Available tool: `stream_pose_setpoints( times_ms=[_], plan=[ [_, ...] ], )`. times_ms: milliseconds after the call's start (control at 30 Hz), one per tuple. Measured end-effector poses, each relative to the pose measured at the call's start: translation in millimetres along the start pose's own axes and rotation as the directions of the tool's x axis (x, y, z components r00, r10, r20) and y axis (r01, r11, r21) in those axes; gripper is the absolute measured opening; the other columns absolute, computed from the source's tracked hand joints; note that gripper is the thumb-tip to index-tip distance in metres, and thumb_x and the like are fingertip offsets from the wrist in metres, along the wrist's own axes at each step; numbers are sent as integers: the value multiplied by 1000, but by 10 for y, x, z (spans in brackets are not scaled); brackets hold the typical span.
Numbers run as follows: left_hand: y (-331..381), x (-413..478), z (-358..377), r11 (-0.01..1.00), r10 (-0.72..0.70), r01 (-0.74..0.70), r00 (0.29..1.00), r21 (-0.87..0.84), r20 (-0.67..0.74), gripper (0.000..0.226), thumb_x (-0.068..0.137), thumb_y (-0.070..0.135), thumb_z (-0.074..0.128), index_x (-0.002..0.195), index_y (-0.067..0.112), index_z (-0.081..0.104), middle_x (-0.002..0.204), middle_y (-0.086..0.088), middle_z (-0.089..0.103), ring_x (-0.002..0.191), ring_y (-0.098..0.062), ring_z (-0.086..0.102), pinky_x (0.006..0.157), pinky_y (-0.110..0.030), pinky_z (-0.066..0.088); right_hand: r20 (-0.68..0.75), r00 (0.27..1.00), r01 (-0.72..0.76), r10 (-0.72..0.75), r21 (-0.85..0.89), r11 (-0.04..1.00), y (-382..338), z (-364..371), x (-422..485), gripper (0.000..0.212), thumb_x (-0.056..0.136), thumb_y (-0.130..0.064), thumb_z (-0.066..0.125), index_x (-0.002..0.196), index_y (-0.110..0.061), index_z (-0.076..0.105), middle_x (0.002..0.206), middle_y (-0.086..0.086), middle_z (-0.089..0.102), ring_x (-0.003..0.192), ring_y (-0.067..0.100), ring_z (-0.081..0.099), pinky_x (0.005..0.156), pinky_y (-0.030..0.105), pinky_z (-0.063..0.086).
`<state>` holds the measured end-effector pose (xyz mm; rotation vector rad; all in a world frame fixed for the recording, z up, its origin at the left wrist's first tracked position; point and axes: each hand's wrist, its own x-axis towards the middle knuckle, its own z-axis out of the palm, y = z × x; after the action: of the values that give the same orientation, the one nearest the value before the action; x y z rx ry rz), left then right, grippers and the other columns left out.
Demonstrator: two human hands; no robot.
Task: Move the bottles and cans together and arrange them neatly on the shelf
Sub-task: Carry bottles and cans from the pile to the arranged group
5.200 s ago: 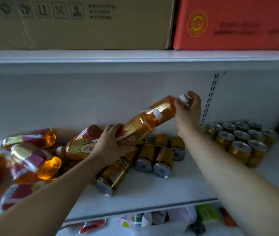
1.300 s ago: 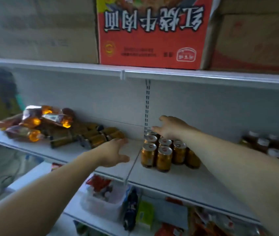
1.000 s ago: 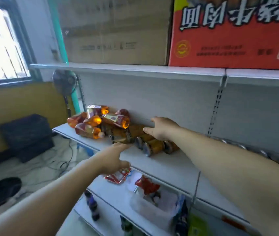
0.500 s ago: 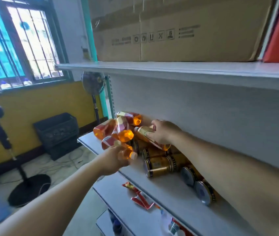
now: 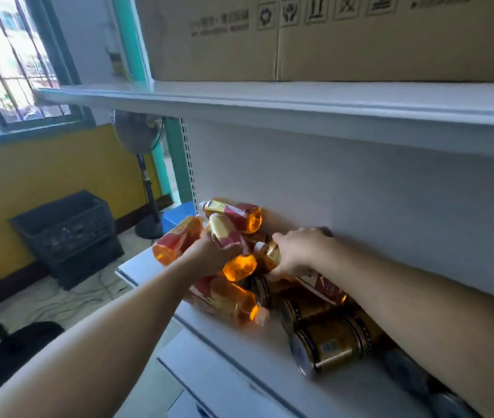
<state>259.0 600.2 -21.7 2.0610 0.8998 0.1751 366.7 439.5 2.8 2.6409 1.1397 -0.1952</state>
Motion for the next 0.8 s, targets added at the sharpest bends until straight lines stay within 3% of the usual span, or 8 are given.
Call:
stream_pose_setpoints(
  times_ms=[100, 133, 233, 367, 500, 633, 800],
  plan=[
    [19, 239, -10, 992, 10, -3, 998, -124, 61, 79, 77, 63, 61, 132, 13, 36, 91, -2, 57, 76, -15, 55, 59, -25, 45, -26, 999, -44, 43, -14, 999, -93, 40, 50, 80, 66, -70, 66, 125, -22, 41, 120, 6, 58, 112, 32, 54, 80, 40, 43],
    [4, 322, -12, 984, -4, 15, 998, -175, 61, 84, 75, 64, 63, 134, 13, 32, 90, -1, 55, 75, -14, 53, 59, -25, 43, -47, 997, -64, 64, -6, 998, -120, 47, 46, 74, 67, -66, 68, 121, -22, 44, 119, 7, 58, 110, 32, 55, 76, 38, 40],
    [-23, 462, -34, 976, -27, 51, 993, -213, 113, 100, 69, 59, 72, 142, 19, 16, 112, -11, 56, 88, -24, 59, 72, -34, 51, -76, 983, -163, 168, 61, 985, -209, 48, 13, 61, 68, -57, 69, 115, -24, 49, 116, 6, 58, 109, 31, 56, 75, 37, 40],
    [-23, 526, -147, 901, -48, 179, 946, -396, 320, 84, 66, 35, 81, 131, 14, 33, 94, -14, 64, 63, -27, 70, 51, -42, 56, -136, 920, -350, 366, 129, 928, -262, -50, -76, 68, 68, -56, 69, 126, -27, 50, 123, 6, 57, 112, 29, 53, 90, 37, 42],
    [-135, 558, -310, 829, -4, 246, 901, -502, 434, 74, 70, 26, 78, 129, 14, 34, 99, -17, 64, 78, -33, 69, 63, -48, 58, -191, 849, -451, 493, 226, 864, -289, -175, -234, 85, 68, -61, 66, 141, -32, 37, 133, 6, 51, 117, 29, 49, 90, 39, 41],
    [-303, 471, -445, 746, 155, 244, 842, -620, 517, 56, 81, 13, 66, 129, 14, 39, 108, -19, 65, 93, -34, 67, 79, -52, 55, -299, 799, -419, 522, 347, 839, -331, -251, -414, 85, 67, -62, 69, 142, -36, 37, 125, 5, 52, 112, 27, 49, 85, 37, 39],
    [-332, 143, -540, 601, 337, 279, 762, -749, 553, 47, 86, 6, 51, 128, 22, 38, 117, -23, 60, 101, -40, 63, 77, -55, 54, -401, 723, -207, 563, 651, 730, -440, -335, -686, 72, 68, -53, 76, 132, -32, 49, 108, 2, 54, 98, 22, 54, 80, 32, 44]
  ],
)
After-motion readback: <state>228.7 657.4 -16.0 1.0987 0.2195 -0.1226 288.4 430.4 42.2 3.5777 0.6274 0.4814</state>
